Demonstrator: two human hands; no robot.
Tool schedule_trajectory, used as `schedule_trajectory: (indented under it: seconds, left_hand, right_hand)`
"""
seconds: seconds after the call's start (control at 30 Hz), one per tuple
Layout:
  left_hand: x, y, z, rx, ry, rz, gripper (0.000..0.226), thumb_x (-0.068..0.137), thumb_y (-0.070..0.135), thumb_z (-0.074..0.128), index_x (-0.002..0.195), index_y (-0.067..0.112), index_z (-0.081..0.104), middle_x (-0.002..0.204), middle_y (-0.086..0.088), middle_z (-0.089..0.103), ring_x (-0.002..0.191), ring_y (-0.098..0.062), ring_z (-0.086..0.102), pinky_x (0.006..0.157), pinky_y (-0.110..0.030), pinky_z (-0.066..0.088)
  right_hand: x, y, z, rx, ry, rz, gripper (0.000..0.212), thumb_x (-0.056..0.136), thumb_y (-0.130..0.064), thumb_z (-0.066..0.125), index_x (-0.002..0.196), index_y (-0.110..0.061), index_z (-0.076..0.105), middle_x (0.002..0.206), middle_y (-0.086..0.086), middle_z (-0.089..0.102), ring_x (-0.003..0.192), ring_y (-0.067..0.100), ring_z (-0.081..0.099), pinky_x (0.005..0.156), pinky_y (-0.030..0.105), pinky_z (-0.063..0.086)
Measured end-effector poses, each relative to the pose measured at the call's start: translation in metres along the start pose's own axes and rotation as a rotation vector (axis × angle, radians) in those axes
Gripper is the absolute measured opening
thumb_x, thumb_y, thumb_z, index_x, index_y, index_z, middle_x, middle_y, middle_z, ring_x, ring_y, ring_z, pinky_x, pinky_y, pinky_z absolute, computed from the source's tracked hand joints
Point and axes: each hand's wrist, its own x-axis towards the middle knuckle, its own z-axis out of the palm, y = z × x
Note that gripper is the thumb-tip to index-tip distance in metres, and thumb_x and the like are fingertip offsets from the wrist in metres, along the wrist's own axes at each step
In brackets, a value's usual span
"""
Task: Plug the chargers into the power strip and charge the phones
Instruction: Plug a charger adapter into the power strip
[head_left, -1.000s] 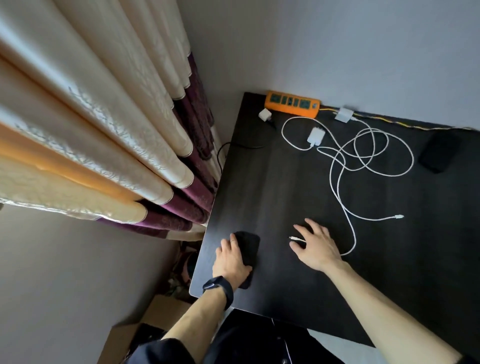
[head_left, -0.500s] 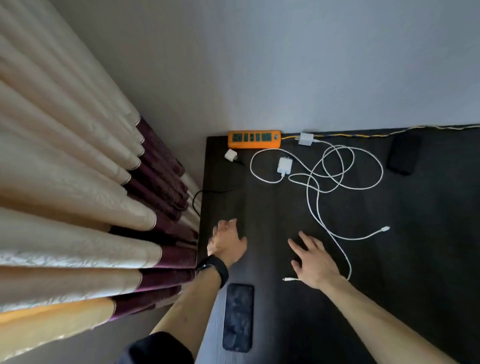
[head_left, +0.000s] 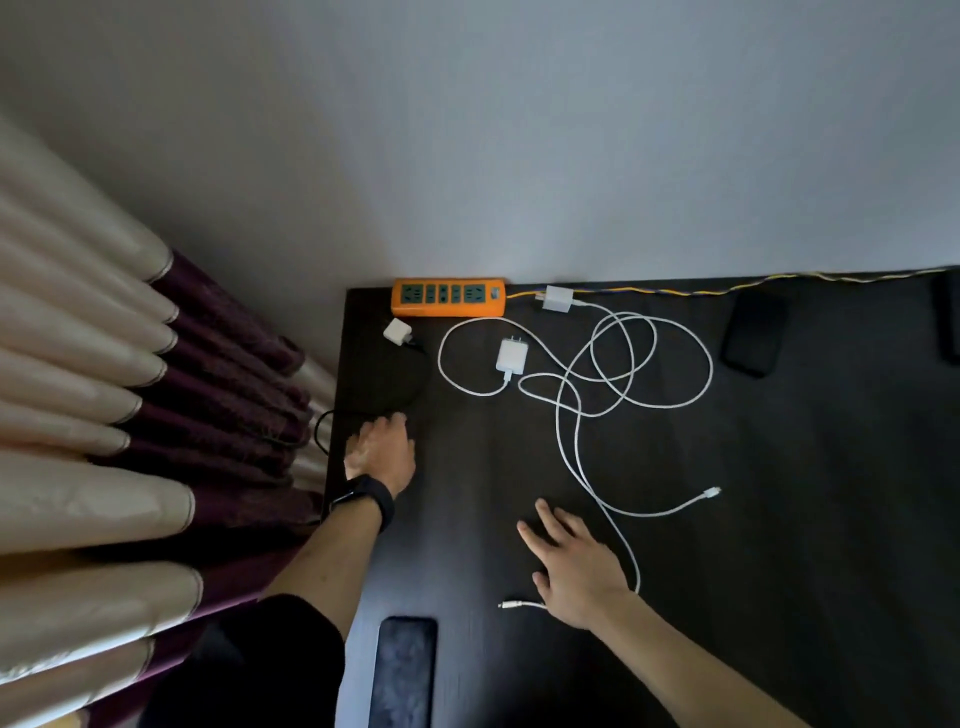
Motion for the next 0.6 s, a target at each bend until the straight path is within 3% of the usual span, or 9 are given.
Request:
schedule_trajectory:
  seconds: [0.07,0.17,0.23,0.3,0.37,0.5,0.6]
  left_hand:
    - [-0.010,-0.004,0.009,0.005,0.037,0.013,0.038,0.095,0.030,0.054,0.131,0.019,0.053,0.128,-0.010,0.056,0.117,-0.031,0.052,0.092,-0.043,0.046]
    - [-0.017,-0.015,0.015,-0.080,0.144,0.037,0.056,0.089,0.026,0.062,0.141,0.015,0.045,0.144,-0.014,0.041,0.128,-0.035,0.044,0.100,-0.048,0.044]
    - [-0.009,-0.023,0.014,-0.054,0.075,0.023,0.069,0.093,0.031,0.057,0.153,0.016,0.026,0.158,-0.012,0.025,0.142,-0.032,0.028,0.112,-0.049,0.030]
    - [-0.003,-0.028,0.015,-0.011,-0.021,0.008,0.068,0.096,0.033,0.051,0.154,0.015,0.021,0.161,-0.008,0.020,0.146,-0.028,0.022,0.117,-0.049,0.023]
    - [-0.005,-0.031,0.019,0.001,-0.004,0.014,0.062,0.096,0.031,0.053,0.151,0.013,0.029,0.157,-0.010,0.029,0.141,-0.030,0.032,0.115,-0.048,0.029]
    - [-0.018,-0.030,0.027,0.023,0.099,0.019,0.064,0.092,0.028,0.060,0.149,0.011,0.035,0.141,-0.011,0.046,0.121,-0.033,0.049,0.097,-0.046,0.045]
    - [-0.022,-0.031,0.027,0.117,0.138,0.038,0.047,0.087,0.027,0.067,0.131,0.014,0.056,0.123,-0.012,0.054,0.108,-0.033,0.054,0.085,-0.048,0.047]
  right_hand:
    - [-0.002,0.003,0.002,-0.017,0.001,-0.007,0.068,0.101,-0.039,0.042,0.159,-0.035,0.007,0.169,-0.003,-0.012,0.155,0.023,0.000,0.111,0.047,0.041]
    - [-0.003,0.004,0.005,-0.037,0.005,-0.016,0.069,0.101,-0.039,0.042,0.159,-0.035,0.004,0.169,-0.002,-0.013,0.156,0.024,-0.001,0.112,0.047,0.041]
    - [-0.002,0.003,0.005,-0.040,0.005,-0.015,0.069,0.101,-0.039,0.042,0.159,-0.036,0.004,0.169,-0.002,-0.013,0.156,0.024,0.000,0.112,0.048,0.040]
    - [-0.001,0.002,0.005,-0.046,-0.002,-0.006,0.069,0.101,-0.039,0.043,0.159,-0.035,0.005,0.169,-0.002,-0.013,0.155,0.024,0.000,0.113,0.049,0.039]
    - [-0.001,0.002,0.006,-0.043,-0.005,0.006,0.070,0.100,-0.039,0.044,0.159,-0.035,0.006,0.169,-0.002,-0.013,0.155,0.023,0.001,0.112,0.049,0.040]
    - [-0.001,0.002,0.008,-0.054,-0.016,0.011,0.070,0.100,-0.040,0.044,0.159,-0.034,0.006,0.169,-0.002,-0.013,0.155,0.023,0.001,0.113,0.050,0.038]
    - [-0.002,0.004,0.012,-0.081,-0.007,0.006,0.071,0.101,-0.043,0.041,0.159,-0.037,0.000,0.168,-0.002,-0.017,0.156,0.023,-0.002,0.121,0.055,0.023]
